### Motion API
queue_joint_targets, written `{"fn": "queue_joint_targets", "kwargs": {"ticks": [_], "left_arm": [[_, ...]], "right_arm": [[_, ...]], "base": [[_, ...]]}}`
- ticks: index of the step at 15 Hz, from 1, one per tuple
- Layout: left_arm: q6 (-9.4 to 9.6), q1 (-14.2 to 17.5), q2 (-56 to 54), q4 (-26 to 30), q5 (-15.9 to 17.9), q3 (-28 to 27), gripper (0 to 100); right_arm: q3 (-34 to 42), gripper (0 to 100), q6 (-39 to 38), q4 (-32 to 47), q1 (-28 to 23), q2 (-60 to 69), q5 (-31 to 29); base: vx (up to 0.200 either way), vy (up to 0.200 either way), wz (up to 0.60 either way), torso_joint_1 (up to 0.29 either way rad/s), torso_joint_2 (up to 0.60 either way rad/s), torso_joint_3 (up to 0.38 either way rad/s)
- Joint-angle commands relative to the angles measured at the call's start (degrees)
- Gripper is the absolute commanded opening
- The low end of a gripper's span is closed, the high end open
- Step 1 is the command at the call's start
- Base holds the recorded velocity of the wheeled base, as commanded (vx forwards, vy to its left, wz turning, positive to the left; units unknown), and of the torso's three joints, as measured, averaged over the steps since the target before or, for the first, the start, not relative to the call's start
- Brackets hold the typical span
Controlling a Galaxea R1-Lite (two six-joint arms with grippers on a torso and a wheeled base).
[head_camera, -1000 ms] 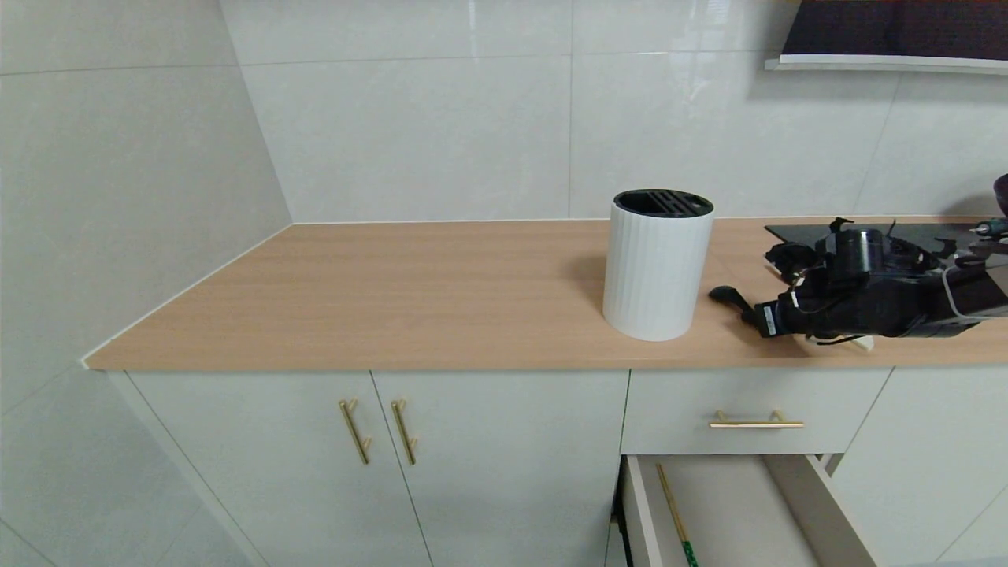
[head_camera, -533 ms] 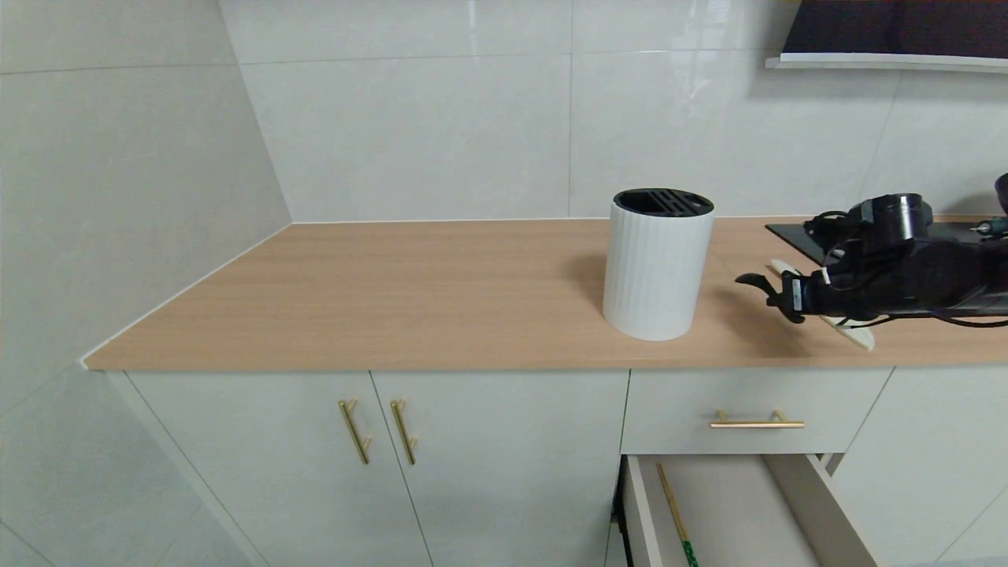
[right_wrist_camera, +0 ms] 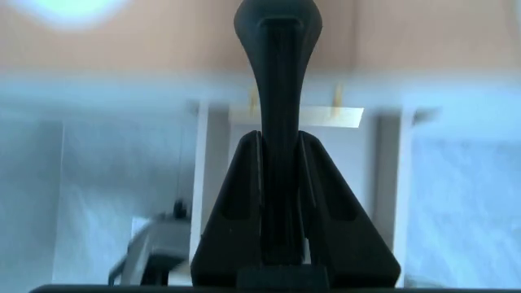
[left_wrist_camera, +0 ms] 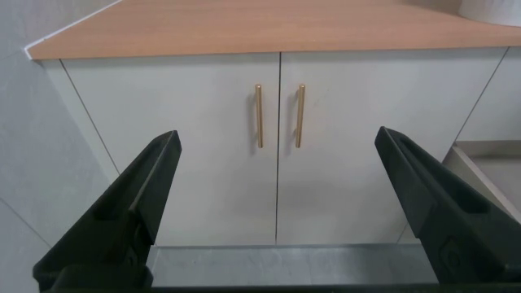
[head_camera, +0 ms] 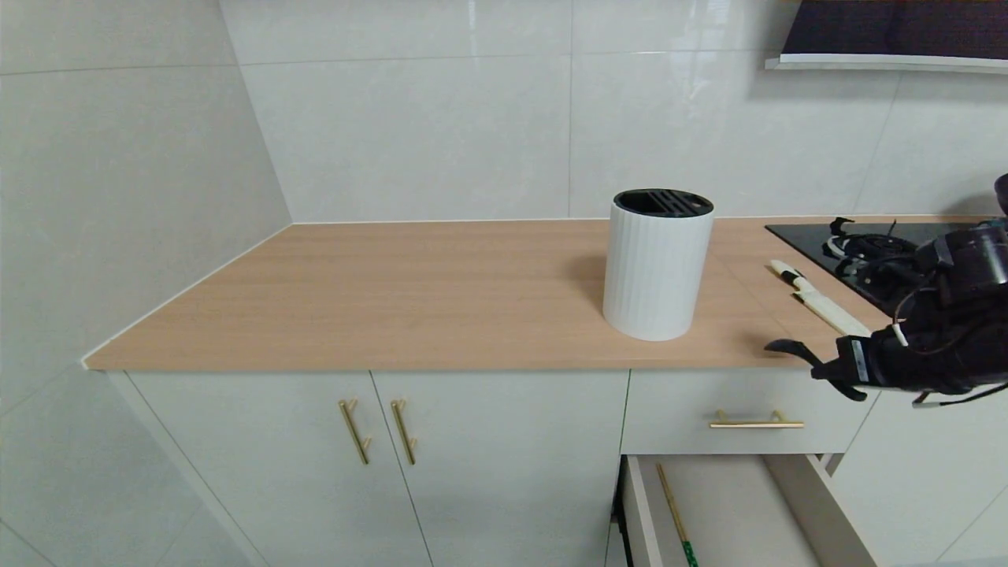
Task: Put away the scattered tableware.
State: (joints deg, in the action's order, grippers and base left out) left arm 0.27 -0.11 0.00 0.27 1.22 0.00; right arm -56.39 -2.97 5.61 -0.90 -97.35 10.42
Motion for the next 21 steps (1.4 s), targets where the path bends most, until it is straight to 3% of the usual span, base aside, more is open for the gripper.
{"fn": "queue_joint_targets", "kwargs": {"ticks": [1, 6, 21], "left_arm": [[0.0, 0.0, 0.0, 0.0, 0.0, 0.0, 100], [0.0, 0.0, 0.0, 0.1, -0.1, 0.0, 100], [0.0, 0.0, 0.0, 0.0, 0.0, 0.0, 100]], "right_arm": [[11.0, 0, -0.1, -3.5, 3.5, 8.3, -0.1], [16.8, 0, 0.6, -7.4, 5.1, 5.7, -0.2], [18.3, 0, 0.7, -14.2, 5.1, -6.1, -3.7]], "base": [[0.0, 0.0, 0.0, 0.0, 0.0, 0.0], [0.0, 0.0, 0.0, -0.081, 0.21, 0.126], [0.0, 0.0, 0.0, -0.135, 0.47, 0.327]]}}
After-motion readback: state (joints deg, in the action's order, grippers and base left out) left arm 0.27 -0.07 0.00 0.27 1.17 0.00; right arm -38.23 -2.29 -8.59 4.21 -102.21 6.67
